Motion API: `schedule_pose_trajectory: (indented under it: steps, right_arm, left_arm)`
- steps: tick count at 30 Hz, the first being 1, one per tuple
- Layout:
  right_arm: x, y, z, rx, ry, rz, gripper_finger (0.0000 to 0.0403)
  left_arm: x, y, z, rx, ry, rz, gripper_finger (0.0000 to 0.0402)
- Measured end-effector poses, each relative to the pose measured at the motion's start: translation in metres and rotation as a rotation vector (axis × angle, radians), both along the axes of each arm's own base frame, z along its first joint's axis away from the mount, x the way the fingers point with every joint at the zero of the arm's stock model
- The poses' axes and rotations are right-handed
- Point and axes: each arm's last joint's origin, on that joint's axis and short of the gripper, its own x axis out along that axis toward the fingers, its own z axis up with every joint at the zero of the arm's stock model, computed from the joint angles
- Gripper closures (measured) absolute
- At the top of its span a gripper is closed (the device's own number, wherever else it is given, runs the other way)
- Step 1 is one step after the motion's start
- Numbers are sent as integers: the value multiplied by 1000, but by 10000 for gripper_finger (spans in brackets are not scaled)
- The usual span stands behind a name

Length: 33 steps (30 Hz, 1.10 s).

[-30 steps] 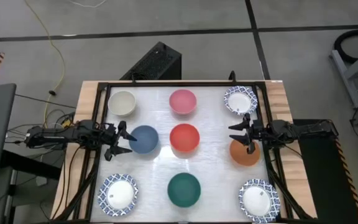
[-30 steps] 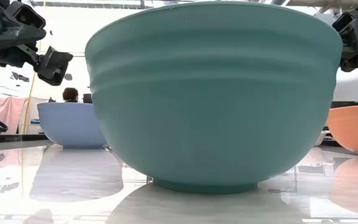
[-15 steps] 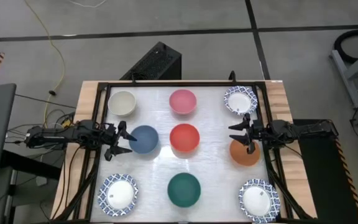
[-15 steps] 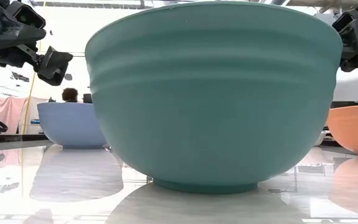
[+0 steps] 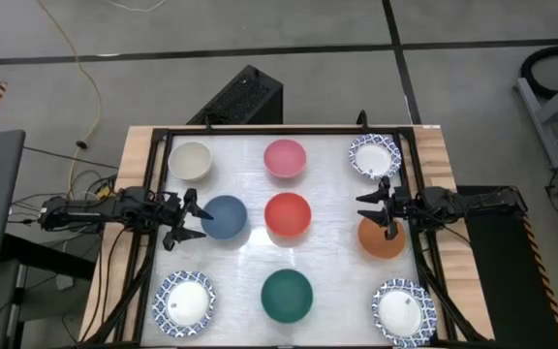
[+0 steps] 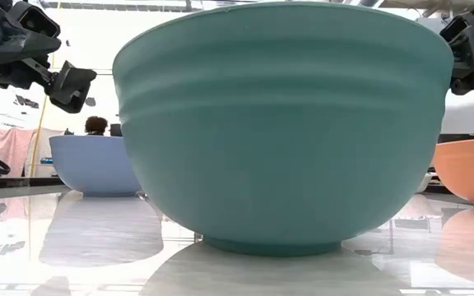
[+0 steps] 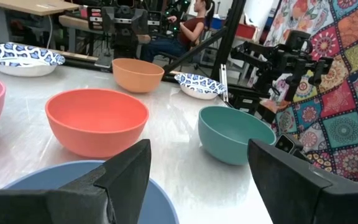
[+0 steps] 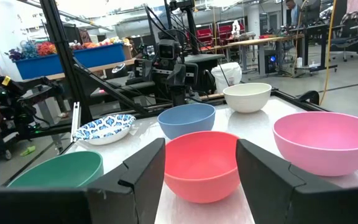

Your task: Nest bowls inside each other

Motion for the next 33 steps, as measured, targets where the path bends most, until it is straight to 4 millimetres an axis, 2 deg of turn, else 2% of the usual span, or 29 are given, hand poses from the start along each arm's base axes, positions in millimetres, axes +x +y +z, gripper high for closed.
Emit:
schedule_pose_trajectory:
  steps: [5,9,17,23,29,33]
  right_arm:
    - [0,0,0,0,0,0,184]
    - [0,0,0,0,0,0,184]
    - [0,0,0,0,0,0,184]
    - [0,0,0,0,0,0,184]
    - [0,0,0,0,0,0,184]
    - [0,0,0,1,-3,-3,184]
  left_arm:
    - [0,0,0,-119,32,-5,145]
    - [0,0,0,-316,84,-8,145]
    - [1,6,-2,-470,90,196,145]
    - [1,11,-2,-501,55,346,145]
    - [-1,17,2,-587,-48,550,145]
    - [-2,18,7,-744,-116,563,145]
